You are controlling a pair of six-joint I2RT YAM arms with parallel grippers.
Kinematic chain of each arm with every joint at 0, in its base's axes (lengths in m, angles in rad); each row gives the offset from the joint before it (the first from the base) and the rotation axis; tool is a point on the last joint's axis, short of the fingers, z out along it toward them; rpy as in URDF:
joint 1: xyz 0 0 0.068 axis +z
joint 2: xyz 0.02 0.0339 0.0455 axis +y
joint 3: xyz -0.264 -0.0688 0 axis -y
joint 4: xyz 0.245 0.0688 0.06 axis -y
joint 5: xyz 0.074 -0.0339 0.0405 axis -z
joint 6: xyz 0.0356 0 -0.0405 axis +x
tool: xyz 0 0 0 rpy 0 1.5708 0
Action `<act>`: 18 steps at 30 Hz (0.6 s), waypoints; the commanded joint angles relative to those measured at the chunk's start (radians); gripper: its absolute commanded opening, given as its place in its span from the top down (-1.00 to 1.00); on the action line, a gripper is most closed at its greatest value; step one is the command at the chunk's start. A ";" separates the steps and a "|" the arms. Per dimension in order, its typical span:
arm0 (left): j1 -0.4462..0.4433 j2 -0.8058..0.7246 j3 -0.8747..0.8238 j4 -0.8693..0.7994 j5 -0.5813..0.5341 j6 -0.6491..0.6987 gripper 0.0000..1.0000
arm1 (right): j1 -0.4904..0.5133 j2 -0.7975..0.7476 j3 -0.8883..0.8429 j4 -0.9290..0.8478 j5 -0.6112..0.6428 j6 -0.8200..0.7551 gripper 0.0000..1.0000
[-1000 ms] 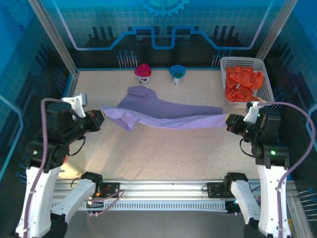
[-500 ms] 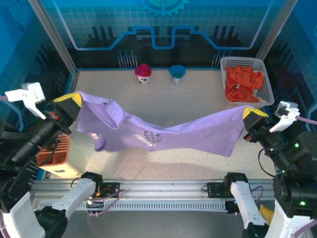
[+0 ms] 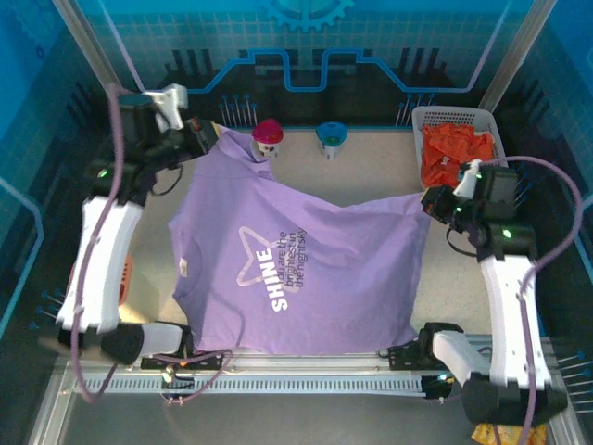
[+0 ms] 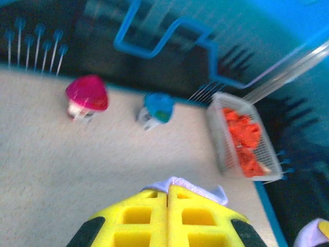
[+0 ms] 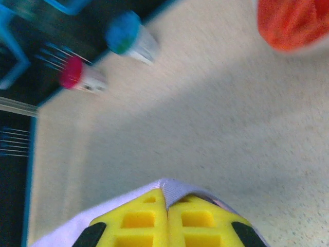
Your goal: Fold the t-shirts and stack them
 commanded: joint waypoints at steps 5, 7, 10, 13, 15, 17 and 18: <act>0.041 0.288 -0.046 0.274 0.040 -0.016 1.00 | 0.036 0.314 -0.026 0.339 -0.001 0.038 1.00; 0.044 0.380 0.002 0.291 0.057 -0.007 1.00 | 0.041 0.406 0.013 0.380 0.005 0.031 1.00; 0.049 0.505 0.088 0.299 0.068 -0.004 1.00 | 0.041 0.537 0.082 0.427 -0.014 0.025 1.00; 0.055 0.597 0.166 0.295 0.103 -0.013 1.00 | 0.041 0.644 0.143 0.453 -0.026 0.001 1.00; 0.055 0.626 0.188 0.292 0.110 -0.008 1.00 | 0.034 0.684 0.152 0.485 -0.045 -0.007 1.00; 0.055 0.623 0.169 0.305 0.111 0.004 1.00 | 0.025 0.706 0.156 0.497 -0.056 -0.014 1.00; 0.055 0.616 0.150 0.317 0.108 0.011 1.00 | 0.019 0.715 0.156 0.498 -0.058 -0.018 1.00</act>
